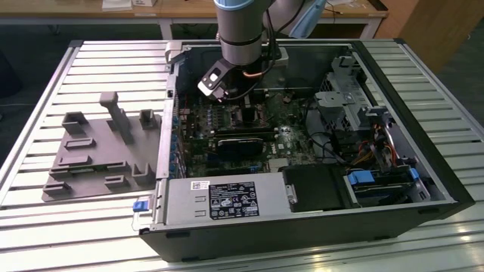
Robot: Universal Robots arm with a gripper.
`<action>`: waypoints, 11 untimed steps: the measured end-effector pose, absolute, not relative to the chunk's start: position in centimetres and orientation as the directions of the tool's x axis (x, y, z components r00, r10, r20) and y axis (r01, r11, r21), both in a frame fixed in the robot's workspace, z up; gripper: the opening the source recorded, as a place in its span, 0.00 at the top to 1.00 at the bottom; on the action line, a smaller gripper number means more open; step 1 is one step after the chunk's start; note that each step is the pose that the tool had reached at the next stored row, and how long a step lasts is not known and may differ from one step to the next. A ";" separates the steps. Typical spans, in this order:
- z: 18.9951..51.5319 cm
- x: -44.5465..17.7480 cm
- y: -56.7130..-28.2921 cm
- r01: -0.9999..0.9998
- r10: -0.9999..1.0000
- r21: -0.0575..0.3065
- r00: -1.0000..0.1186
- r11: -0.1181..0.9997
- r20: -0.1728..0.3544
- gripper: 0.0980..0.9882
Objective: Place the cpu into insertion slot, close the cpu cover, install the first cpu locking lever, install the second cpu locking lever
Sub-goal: 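Place the cpu into insertion slot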
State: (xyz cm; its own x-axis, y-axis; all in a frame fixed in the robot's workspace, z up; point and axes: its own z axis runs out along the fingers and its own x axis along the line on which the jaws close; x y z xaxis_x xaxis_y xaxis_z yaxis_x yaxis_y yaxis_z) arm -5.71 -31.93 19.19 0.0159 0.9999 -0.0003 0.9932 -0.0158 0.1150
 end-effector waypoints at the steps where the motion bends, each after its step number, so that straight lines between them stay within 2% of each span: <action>1: 19.2 -5.7 -31.9 0.993 1.000 0.115 0.015 -0.015 0.000 0.42; 11: 19.4 -5.7 -31.9 0.993 1.000 0.115 0.011 -0.011 0.000 0.42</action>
